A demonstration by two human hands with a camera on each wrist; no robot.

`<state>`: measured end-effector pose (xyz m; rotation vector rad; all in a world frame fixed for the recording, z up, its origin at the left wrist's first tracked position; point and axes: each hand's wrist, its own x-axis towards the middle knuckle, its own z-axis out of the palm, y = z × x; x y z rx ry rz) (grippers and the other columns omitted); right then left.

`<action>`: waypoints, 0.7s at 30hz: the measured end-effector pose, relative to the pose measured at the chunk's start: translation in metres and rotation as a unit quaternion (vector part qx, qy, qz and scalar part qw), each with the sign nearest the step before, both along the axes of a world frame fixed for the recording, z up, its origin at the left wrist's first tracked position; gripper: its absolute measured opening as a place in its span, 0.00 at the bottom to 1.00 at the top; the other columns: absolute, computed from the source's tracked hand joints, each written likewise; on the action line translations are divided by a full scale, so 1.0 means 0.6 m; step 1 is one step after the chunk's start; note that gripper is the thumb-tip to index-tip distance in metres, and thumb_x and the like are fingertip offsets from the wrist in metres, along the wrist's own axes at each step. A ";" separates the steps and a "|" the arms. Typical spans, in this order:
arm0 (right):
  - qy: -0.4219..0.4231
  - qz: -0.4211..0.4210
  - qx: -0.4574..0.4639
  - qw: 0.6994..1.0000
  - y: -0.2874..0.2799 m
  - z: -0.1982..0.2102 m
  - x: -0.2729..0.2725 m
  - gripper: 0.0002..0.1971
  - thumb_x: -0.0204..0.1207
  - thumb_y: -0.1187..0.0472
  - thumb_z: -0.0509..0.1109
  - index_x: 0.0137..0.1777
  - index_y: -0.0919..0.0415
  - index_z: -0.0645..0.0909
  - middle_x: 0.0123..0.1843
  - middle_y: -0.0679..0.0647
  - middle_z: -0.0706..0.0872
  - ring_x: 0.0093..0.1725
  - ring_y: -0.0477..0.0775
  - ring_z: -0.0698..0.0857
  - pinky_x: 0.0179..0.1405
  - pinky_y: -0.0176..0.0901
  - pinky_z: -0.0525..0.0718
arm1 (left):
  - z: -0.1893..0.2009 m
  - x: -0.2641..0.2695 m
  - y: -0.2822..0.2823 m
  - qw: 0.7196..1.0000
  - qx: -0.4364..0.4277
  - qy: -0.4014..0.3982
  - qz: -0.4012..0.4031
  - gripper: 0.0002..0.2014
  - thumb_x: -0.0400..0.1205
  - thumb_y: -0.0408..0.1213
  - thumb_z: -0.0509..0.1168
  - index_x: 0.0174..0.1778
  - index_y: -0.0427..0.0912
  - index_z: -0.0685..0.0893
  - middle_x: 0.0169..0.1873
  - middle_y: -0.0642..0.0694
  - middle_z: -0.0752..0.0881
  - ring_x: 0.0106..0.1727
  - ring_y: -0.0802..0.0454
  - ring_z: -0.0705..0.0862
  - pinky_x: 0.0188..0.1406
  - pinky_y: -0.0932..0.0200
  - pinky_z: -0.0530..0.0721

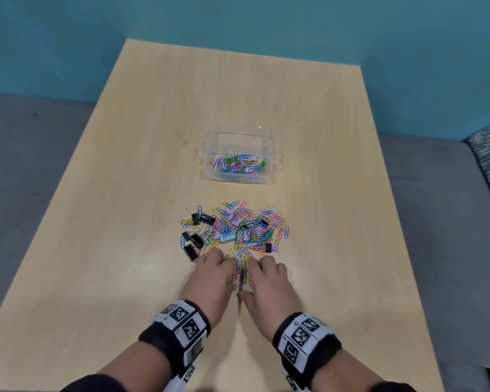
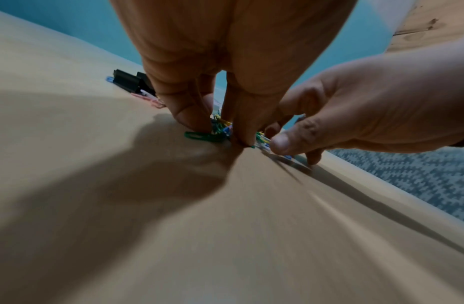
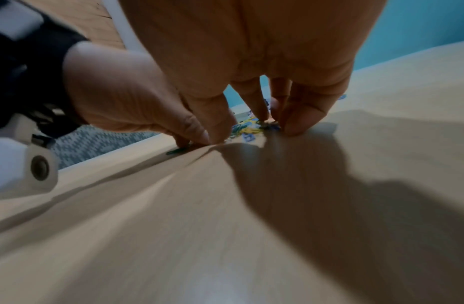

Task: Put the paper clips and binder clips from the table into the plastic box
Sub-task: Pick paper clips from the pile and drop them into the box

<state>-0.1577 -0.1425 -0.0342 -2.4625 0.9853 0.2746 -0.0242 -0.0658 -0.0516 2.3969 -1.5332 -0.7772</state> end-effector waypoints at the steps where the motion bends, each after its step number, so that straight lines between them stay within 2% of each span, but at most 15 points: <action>1: -0.010 0.002 -0.005 1.000 0.000 -0.004 0.012 0.23 0.76 0.57 0.66 0.71 0.57 0.69 0.63 0.57 0.71 0.58 0.62 0.71 0.58 0.53 0.77 | -0.005 0.001 -0.004 1.000 -0.011 0.002 0.013 0.14 0.74 0.35 0.66 0.56 0.46 0.79 0.50 0.46 0.72 0.50 0.43 0.75 0.47 0.50 0.79; 3: -0.016 0.002 -0.002 1.000 -0.006 -0.010 0.032 0.17 0.76 0.64 0.63 0.64 0.59 0.73 0.61 0.59 0.72 0.55 0.64 0.73 0.54 0.54 0.77 | -0.008 0.003 -0.016 0.999 -0.024 0.003 0.032 0.06 0.75 0.32 0.63 0.47 0.43 0.79 0.46 0.46 0.73 0.46 0.43 0.76 0.40 0.53 0.75; 5: -0.008 0.008 0.008 1.000 -0.017 -0.012 0.043 0.16 0.74 0.69 0.63 0.61 0.59 0.73 0.61 0.60 0.72 0.54 0.64 0.74 0.50 0.52 0.76 | -0.005 0.007 -0.027 0.999 -0.024 0.004 0.038 0.02 0.77 0.32 0.60 0.42 0.43 0.77 0.44 0.45 0.73 0.43 0.43 0.75 0.35 0.54 0.69; 7: -0.007 0.023 0.012 1.000 -0.028 -0.009 0.048 0.17 0.72 0.72 0.62 0.60 0.60 0.72 0.61 0.60 0.72 0.54 0.63 0.75 0.46 0.50 0.73 | -0.001 0.012 -0.033 0.999 -0.025 0.001 0.037 0.03 0.78 0.32 0.60 0.42 0.43 0.77 0.44 0.45 0.72 0.42 0.42 0.75 0.35 0.55 0.65; 11: -0.013 0.036 0.018 0.999 -0.044 0.000 0.043 0.15 0.71 0.75 0.61 0.55 0.62 0.75 0.58 0.61 0.75 0.49 0.65 0.78 0.39 0.48 0.64 | -0.003 0.021 -0.038 0.999 -0.022 -0.002 0.028 0.05 0.77 0.29 0.60 0.43 0.42 0.80 0.42 0.45 0.73 0.40 0.42 0.77 0.34 0.55 0.68; 15: -0.028 0.029 0.032 0.999 -0.054 -0.003 0.030 0.07 0.74 0.69 0.68 0.48 0.60 0.73 0.53 0.58 0.75 0.43 0.63 0.78 0.36 0.46 0.64 | -0.001 0.025 -0.033 0.999 -0.026 0.004 0.035 0.04 0.75 0.28 0.64 0.38 0.41 0.80 0.40 0.46 0.75 0.36 0.42 0.78 0.31 0.55 0.74; 18: -0.034 0.001 0.053 0.998 -0.063 -0.001 0.024 0.04 0.80 0.62 0.64 0.45 0.57 0.71 0.50 0.52 0.74 0.41 0.56 0.72 0.37 0.44 0.65 | 0.009 0.031 -0.032 0.997 -0.036 0.044 0.058 0.03 0.77 0.32 0.65 0.39 0.43 0.82 0.40 0.50 0.75 0.38 0.46 0.79 0.33 0.58 0.71; 21: -0.034 -0.028 0.094 0.995 -0.079 0.008 0.020 0.06 0.81 0.58 0.63 0.44 0.59 0.76 0.45 0.49 0.74 0.43 0.54 0.75 0.40 0.46 0.70 | 0.021 0.043 -0.029 0.988 -0.030 0.111 0.099 0.04 0.74 0.34 0.69 0.36 0.49 0.84 0.37 0.54 0.76 0.37 0.51 0.79 0.35 0.59 0.74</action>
